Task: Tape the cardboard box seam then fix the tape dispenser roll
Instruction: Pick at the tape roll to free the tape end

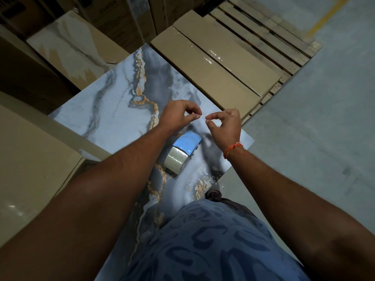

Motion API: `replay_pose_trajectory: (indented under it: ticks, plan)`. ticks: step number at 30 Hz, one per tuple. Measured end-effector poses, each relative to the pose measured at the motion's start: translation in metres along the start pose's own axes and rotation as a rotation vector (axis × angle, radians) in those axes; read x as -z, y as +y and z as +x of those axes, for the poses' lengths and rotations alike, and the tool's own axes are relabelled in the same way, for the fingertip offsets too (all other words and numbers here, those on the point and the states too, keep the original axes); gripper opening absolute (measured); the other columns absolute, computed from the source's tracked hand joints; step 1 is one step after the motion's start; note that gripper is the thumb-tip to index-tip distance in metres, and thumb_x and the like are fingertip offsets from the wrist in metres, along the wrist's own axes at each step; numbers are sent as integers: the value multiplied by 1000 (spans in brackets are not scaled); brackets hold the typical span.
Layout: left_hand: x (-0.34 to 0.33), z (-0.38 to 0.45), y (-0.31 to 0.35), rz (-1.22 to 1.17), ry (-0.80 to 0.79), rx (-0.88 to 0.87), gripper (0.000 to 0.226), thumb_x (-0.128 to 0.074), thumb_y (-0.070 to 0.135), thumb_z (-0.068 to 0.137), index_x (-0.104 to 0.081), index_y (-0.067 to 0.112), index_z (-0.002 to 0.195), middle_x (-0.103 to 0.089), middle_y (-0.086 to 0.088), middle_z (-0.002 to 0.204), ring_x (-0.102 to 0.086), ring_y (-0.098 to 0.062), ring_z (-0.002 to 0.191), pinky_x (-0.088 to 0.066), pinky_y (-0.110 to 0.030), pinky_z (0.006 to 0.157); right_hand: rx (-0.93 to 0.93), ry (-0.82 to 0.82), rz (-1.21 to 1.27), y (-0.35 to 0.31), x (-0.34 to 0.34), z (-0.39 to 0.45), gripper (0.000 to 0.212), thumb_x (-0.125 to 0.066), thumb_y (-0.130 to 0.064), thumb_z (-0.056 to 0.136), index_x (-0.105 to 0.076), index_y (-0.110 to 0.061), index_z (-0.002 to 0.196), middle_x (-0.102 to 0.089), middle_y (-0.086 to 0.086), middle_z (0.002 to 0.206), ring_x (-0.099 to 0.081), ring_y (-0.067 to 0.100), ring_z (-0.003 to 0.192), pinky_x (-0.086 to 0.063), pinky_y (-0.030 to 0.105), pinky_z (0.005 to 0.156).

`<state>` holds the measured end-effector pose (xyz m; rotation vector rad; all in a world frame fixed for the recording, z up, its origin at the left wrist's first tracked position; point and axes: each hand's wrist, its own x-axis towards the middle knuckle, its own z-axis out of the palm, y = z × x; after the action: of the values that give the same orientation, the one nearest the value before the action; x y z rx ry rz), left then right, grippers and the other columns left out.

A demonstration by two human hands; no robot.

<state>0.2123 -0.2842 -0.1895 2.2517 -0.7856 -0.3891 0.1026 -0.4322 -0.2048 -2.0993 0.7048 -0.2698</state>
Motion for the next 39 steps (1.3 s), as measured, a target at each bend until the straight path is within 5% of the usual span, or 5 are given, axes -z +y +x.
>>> replay_pose_trajectory:
  ticks: [7, 12, 19, 26, 39]
  plan:
    - [0, 0, -3, -38, -18, -33, 10, -81, 21, 84, -80, 19, 94, -74, 0, 104, -69, -22, 100, -55, -43, 93, 145, -176, -203, -5, 1, 10, 51, -83, -33, 77, -68, -23, 124, -66, 1, 128, -54, 21, 123, -39, 25, 98]
    - [-3, -1, -5, -76, -34, 7, 9, -76, 24, 88, -78, 18, 95, -78, 5, 98, -70, -16, 100, -56, -43, 95, 91, -270, -211, -13, -3, 18, 21, -71, -28, 89, -78, -22, 107, -79, 0, 100, -71, 15, 95, -55, 29, 89]
    - [-6, -3, -7, -131, -27, 16, 6, -72, 20, 91, -75, 16, 93, -77, 5, 91, -72, -12, 91, -59, -40, 90, 57, -317, -222, -10, -3, 26, 13, -75, -26, 87, -81, -20, 97, -67, -8, 75, -51, -4, 59, -29, 7, 56]
    - [-4, -3, -8, -138, -87, 49, 21, -81, 19, 85, -77, 17, 105, -78, 4, 93, -74, -4, 91, -59, -25, 90, 75, -327, -213, -8, -1, 25, 8, -75, -24, 85, -82, -20, 88, -77, 1, 78, -65, 12, 72, -45, 21, 64]
    - [-10, -12, -1, -244, -3, 181, 7, -80, 11, 85, -80, 10, 92, -80, -4, 88, -77, -21, 88, -63, -40, 86, 57, -286, -115, -3, 1, 20, 13, -78, -29, 86, -82, -19, 91, -79, -3, 84, -71, 8, 77, -56, 23, 75]
